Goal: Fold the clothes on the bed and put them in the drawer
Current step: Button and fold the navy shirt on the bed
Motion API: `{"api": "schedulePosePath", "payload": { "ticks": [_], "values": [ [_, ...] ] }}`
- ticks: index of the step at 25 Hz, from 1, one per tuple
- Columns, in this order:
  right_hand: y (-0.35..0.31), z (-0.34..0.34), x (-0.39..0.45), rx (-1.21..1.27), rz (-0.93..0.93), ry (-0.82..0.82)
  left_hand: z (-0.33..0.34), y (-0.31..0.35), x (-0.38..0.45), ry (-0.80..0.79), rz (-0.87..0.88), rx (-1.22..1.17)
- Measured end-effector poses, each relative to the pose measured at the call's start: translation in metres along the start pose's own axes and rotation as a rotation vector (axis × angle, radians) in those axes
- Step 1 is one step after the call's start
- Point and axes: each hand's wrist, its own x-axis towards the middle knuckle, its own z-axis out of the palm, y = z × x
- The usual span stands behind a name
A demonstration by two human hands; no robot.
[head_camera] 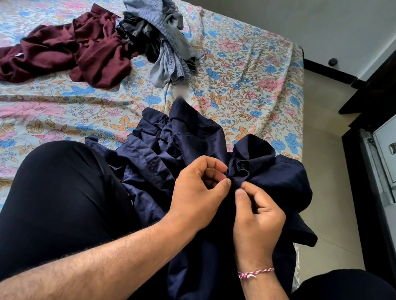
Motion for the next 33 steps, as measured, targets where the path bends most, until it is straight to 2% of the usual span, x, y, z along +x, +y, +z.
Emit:
{"api": "schedulePosePath", "payload": {
  "ticks": [14,20,26,28,30,33],
  "values": [
    [0.019,0.001,0.007,0.017,0.025,-0.132,-0.003,-0.002,0.007,-0.031,-0.053,0.044],
    [0.022,0.002,0.007,-0.128,-0.099,-0.118,-0.006,-0.004,0.016,-0.080,-0.160,0.040],
    [0.027,0.005,0.010,-0.292,-0.222,-0.100,-0.003,-0.013,0.014,-0.071,-0.061,0.138],
    [0.027,0.006,0.010,-0.283,-0.196,-0.097,-0.002,-0.016,0.013,-0.050,-0.034,0.159],
    [0.028,0.006,0.010,-0.227,-0.120,-0.089,-0.003,-0.018,0.014,-0.039,-0.104,0.103],
    [0.028,0.006,0.012,-0.177,-0.122,-0.084,-0.005,-0.014,0.014,-0.069,-0.238,-0.048]
  ]
}}
